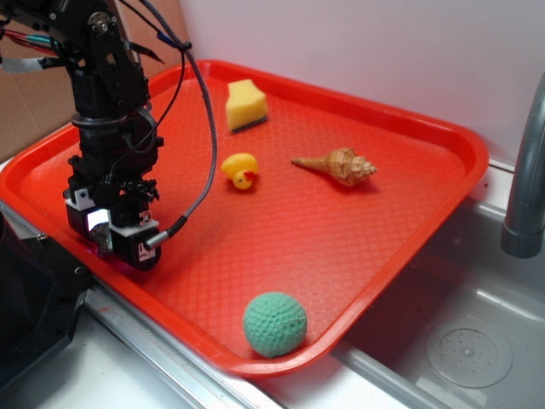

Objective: Grab the rock.

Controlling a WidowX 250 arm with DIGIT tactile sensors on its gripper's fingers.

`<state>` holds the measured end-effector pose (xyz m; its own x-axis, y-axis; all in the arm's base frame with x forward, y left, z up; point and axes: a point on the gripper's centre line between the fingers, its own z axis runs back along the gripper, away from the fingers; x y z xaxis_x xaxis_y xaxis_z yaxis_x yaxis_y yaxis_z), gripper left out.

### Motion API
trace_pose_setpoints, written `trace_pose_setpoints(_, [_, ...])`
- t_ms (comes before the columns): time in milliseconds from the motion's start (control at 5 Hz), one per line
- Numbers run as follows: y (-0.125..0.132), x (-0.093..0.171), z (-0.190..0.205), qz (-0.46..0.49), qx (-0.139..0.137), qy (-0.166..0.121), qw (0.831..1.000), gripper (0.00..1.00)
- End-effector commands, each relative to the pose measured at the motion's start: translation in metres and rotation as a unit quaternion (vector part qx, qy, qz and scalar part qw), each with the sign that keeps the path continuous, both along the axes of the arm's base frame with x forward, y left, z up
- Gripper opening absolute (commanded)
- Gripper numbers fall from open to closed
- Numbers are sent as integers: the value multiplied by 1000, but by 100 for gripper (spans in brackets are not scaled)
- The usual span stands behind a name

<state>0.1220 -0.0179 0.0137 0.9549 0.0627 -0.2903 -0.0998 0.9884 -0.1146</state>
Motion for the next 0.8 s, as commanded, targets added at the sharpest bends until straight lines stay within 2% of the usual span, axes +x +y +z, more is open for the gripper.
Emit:
trace_pose_setpoints(0, [1, -11, 6, 0, 3, -7, 1000, 0])
trace_pose_setpoints(200, [4, 0, 38, 1, 12, -41, 999, 0])
trace_pose_setpoints(400, [10, 22, 73, 5, 31, -83, 996, 0])
trace_pose_setpoints(600, [13, 40, 96, 4, 24, -105, 994, 0])
